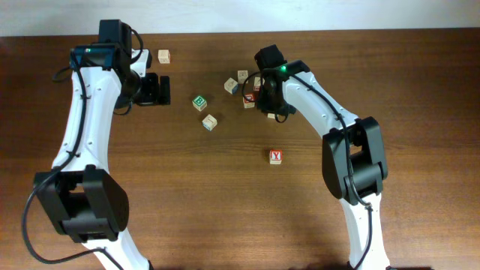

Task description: Rotate 5 blocks

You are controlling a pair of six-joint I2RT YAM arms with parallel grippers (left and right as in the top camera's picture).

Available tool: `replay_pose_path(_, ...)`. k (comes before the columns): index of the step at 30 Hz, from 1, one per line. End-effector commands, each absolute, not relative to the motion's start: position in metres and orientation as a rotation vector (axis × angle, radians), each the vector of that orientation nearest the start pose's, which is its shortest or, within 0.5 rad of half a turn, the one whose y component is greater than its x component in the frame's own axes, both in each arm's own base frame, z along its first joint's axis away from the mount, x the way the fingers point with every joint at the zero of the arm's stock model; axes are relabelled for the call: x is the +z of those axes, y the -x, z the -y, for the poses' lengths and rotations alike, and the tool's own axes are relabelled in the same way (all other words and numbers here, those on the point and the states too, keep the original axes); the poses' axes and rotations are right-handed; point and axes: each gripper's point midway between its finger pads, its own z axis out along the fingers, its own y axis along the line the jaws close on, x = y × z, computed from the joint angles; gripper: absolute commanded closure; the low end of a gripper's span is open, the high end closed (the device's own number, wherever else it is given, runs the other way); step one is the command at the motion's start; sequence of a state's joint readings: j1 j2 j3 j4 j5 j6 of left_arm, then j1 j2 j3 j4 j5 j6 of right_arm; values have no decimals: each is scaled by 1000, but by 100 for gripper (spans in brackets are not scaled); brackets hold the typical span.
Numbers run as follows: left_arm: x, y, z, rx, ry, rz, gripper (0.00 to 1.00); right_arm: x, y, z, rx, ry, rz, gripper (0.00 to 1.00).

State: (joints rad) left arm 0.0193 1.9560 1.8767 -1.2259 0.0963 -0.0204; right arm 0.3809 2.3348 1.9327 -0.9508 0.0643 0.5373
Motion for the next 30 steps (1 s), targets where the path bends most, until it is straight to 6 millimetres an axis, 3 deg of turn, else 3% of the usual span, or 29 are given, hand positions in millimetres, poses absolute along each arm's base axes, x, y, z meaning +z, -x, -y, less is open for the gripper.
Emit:
replay_pose_path(1,165,-437,6,-129,56,-2861,1,13,-451,-196,209,-146,-3030,71)
replay_pose_path(4,165,-437,6,-129,56,-2861,1,14,-423,-215,329,-54,-3136,66)
replay_pose_path(14,165,-437,6,-129,55,-2861,1,14,-350,-237,155,118,-3337,66)
replay_pose_path(24,165,-437,6,-129,56,-2861,1,15,-337,-215,-152,64,-3346,66)
replay_pose_path(30,165,-437,6,-129,55,-2861,1,16,-334,-211,-182,46,-3356,65)
